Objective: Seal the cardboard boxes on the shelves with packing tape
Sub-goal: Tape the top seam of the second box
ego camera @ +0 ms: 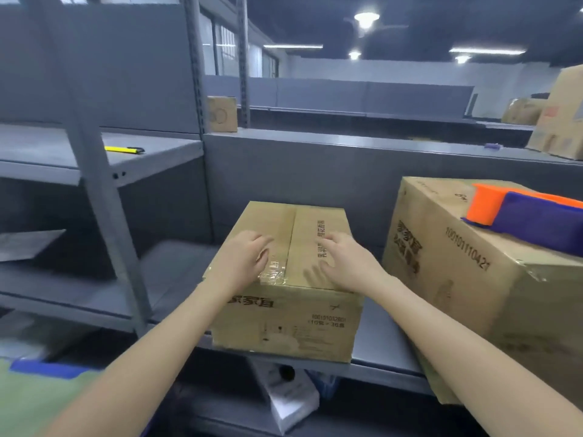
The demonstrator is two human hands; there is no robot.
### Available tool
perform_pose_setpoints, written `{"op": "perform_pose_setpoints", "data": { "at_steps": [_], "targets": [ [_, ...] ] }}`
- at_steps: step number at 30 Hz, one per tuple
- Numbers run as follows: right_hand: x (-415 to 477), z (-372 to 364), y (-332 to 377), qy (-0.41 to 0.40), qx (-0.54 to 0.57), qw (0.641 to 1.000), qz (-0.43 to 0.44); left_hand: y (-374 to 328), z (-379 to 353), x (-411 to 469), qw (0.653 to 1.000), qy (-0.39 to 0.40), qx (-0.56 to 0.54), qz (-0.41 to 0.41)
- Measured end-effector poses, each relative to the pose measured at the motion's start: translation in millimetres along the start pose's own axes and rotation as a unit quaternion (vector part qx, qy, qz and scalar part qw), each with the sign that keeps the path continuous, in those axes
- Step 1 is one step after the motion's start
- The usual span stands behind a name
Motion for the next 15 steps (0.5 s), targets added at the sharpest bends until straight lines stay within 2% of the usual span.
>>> {"op": "perform_pose_setpoints", "data": {
  "at_steps": [5,10,15],
  "targets": [
    [6,-53,18,0.059,0.012,0.998,0.021,43,-21,-38,0.998,0.052,0.021,0.034],
    [5,-68,15,0.060,-0.004,0.998,0.026,48,-40,-54,0.993,0.112,0.041,0.007],
    [3,-72,17,0.055,-0.053,0.996,0.040,65,-51,-59,0.977,0.162,-0.078,0.111]
  ]
}}
Point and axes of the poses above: each hand's wrist, its own x-axis towards the middle knuckle, its own z-axis out of the back of the hand, y = z × x, the point moved 9 cm from there along x, towards the middle knuckle, and after that the axes turned 14 degrees about x, right-handed, at the moved point
